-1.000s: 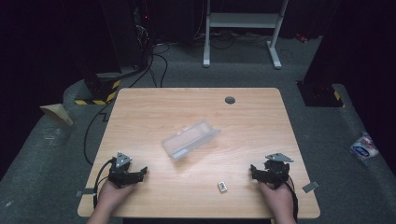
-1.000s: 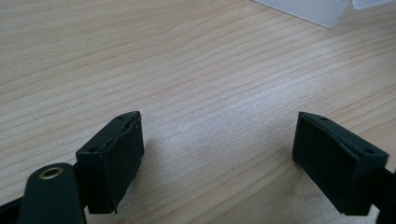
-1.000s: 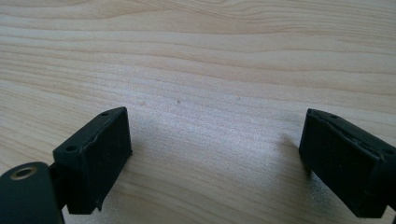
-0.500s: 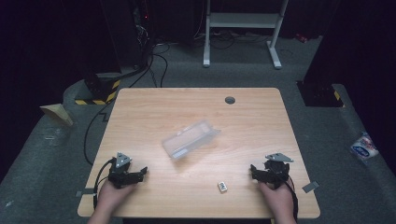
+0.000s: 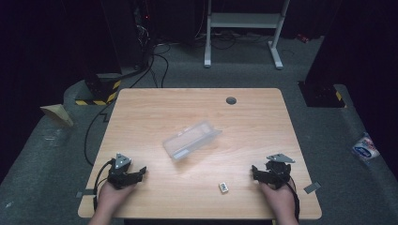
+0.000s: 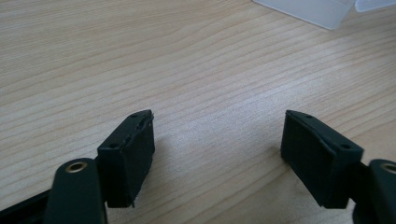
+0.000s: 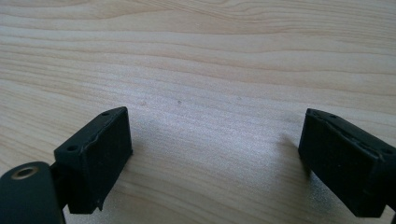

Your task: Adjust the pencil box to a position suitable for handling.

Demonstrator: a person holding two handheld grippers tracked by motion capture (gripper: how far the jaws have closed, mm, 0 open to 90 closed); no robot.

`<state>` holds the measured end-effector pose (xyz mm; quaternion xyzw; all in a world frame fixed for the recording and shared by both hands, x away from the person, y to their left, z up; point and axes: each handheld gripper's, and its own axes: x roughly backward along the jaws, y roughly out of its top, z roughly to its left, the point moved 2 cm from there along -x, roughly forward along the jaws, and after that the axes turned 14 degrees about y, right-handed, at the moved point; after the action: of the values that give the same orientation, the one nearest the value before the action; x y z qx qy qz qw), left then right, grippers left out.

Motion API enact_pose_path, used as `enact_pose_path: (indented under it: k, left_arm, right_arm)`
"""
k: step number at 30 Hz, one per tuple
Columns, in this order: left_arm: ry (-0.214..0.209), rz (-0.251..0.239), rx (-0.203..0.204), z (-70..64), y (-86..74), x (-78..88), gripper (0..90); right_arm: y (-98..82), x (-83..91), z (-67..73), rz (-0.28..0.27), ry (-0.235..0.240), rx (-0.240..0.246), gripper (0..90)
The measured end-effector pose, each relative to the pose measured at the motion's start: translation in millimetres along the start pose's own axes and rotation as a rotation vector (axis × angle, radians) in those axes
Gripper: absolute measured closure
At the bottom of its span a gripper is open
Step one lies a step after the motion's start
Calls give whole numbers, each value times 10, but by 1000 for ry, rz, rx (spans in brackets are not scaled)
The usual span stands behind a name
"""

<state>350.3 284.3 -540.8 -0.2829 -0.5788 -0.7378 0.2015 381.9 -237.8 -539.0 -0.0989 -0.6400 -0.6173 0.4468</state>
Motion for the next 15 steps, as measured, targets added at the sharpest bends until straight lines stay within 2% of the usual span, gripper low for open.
enact_pose_path:
  k: [2,6,8,15]
  left_arm:
    - [8,15,3,12,15,5,308]
    - [19,12,-6,5,34,1,343]
    - [30,7,3,3,59,4,378]
    - [18,-15,30,-6,71,47,444]
  right_arm:
    - [-1,1,-2,1,2,2,91]
    - [-1,1,-2,2,2,3,91]
    - [0,2,-3,2,5,4,91]
    - [-3,4,-2,2,5,5,93]
